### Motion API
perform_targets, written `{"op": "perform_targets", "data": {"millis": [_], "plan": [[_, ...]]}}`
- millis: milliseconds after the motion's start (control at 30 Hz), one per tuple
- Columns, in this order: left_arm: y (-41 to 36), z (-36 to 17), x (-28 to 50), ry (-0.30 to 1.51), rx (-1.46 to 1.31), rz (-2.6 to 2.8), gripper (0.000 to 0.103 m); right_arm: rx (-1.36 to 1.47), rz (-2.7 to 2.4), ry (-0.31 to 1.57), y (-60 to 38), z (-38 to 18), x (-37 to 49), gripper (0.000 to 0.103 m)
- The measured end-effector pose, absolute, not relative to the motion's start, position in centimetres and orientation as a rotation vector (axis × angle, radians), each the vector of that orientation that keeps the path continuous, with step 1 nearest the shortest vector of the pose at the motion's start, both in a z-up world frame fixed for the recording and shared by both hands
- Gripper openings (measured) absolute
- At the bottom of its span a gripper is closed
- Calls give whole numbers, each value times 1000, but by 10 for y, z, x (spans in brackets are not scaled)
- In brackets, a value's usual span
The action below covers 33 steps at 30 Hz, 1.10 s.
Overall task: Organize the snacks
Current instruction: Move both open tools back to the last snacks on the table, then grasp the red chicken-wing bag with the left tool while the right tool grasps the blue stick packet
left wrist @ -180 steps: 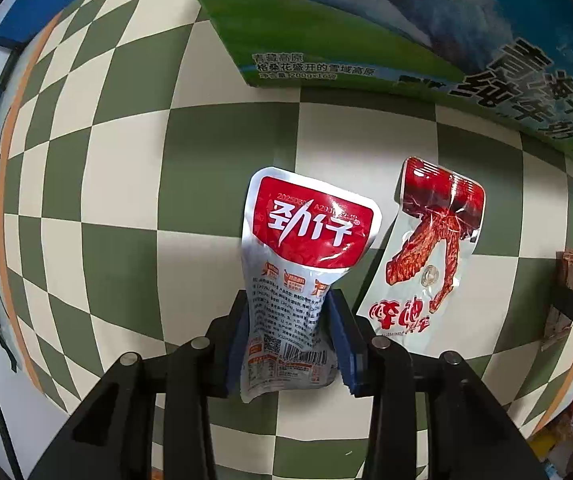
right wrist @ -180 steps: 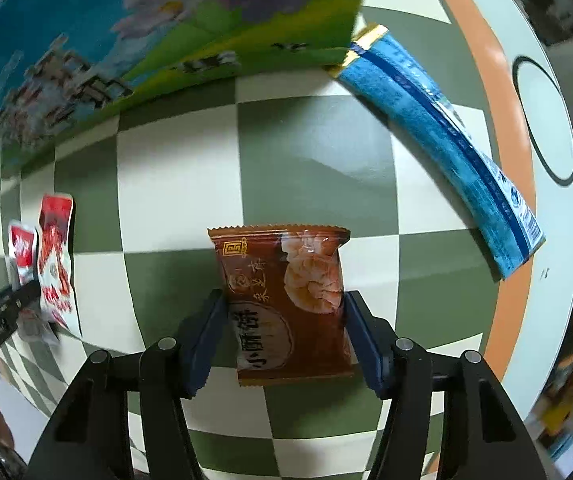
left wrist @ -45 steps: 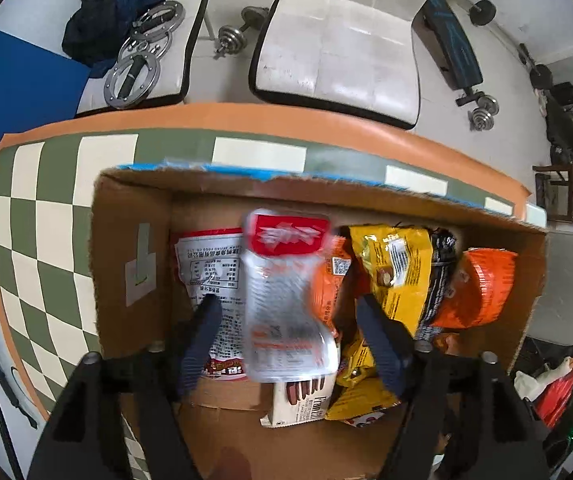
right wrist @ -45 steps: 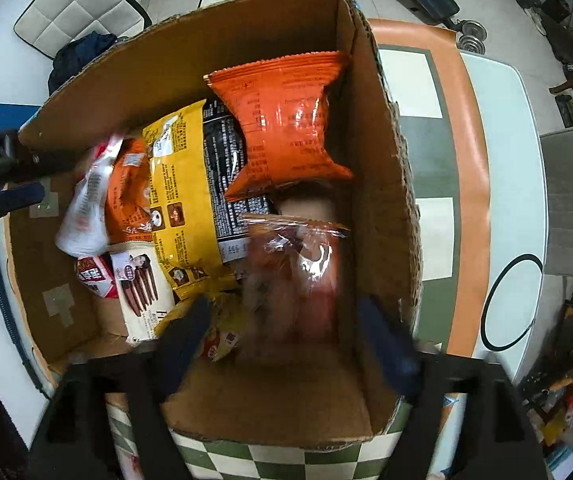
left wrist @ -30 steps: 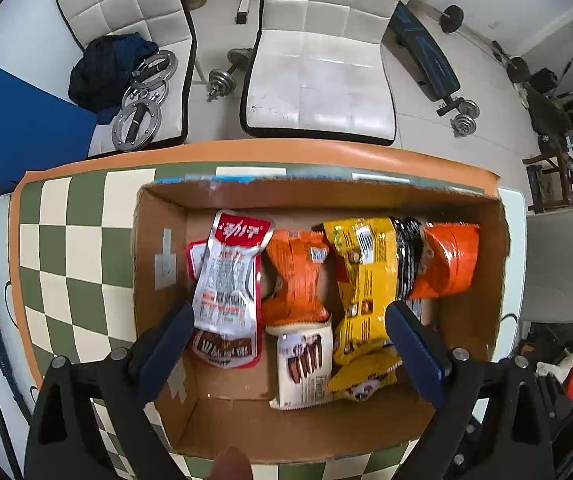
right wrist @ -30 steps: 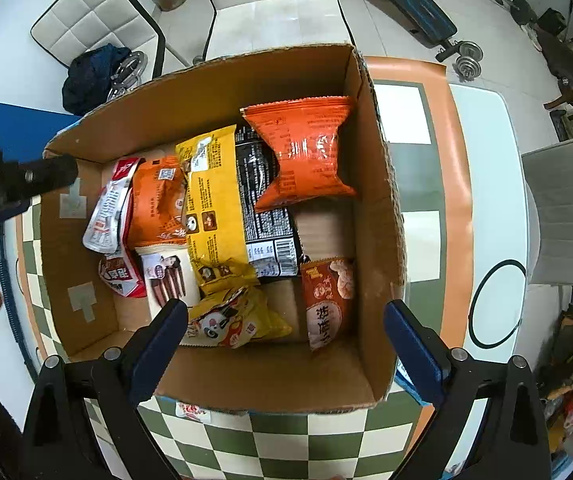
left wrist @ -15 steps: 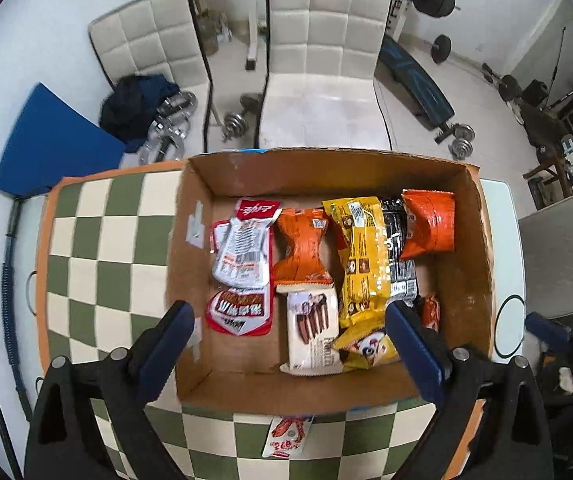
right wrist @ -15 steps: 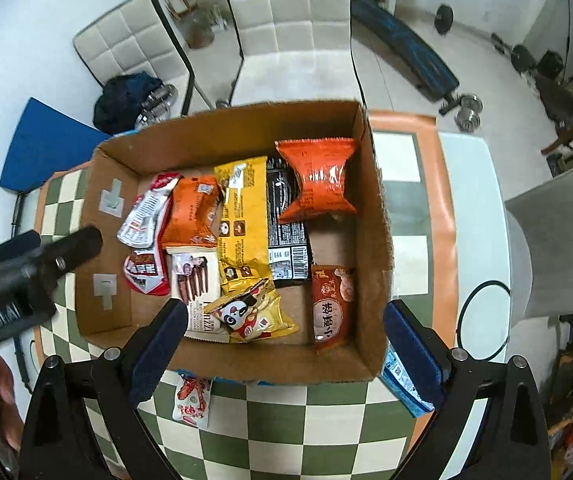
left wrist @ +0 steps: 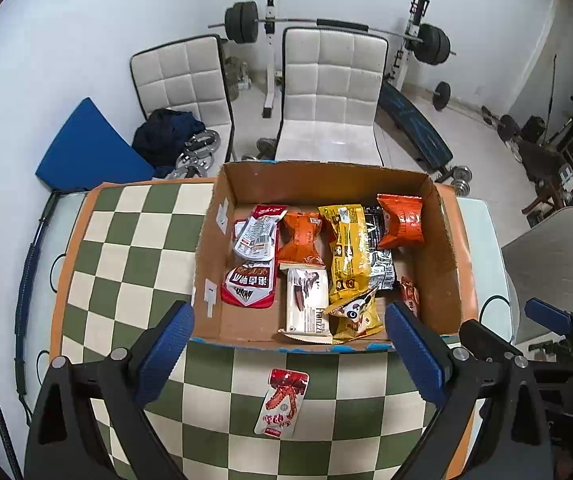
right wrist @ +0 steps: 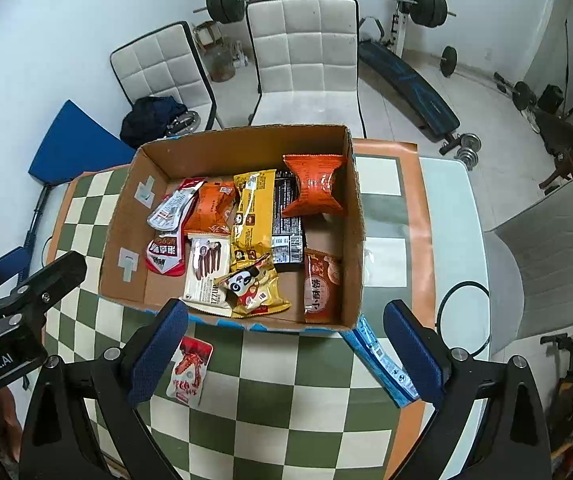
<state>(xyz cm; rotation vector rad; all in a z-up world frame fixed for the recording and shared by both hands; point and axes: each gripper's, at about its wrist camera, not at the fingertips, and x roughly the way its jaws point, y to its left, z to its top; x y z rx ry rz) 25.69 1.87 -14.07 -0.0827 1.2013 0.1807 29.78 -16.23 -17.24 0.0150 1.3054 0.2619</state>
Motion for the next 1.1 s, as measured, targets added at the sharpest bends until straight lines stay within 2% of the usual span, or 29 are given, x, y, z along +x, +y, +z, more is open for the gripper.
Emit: {"op": "perform_targets", "data": {"millis": [300, 433, 733, 900, 1000, 1067, 1100], "plan": [[10, -142, 217, 1147, -101, 269, 98, 103, 306, 1319, -194, -176, 279, 100], [1, -174, 197, 1188, -107, 320, 98, 93, 266, 1395, -222, -211, 274, 100], [-18, -277, 177, 1390, -111, 369, 98, -103, 169, 1586, -252, -332, 277, 100], [-15, -303, 172, 1427, -97, 390, 98, -171, 166, 1667, -251, -385, 276, 99], [-10, -312, 171, 1433, -87, 394, 98, -168, 159, 1698, -252, -405, 274, 92], [-4, -317, 170, 1442, -84, 405, 98, -156, 147, 1711, -254, -413, 272, 78], [-2, -319, 169, 1447, -86, 410, 98, -153, 139, 1718, -255, -416, 271, 67]]}}
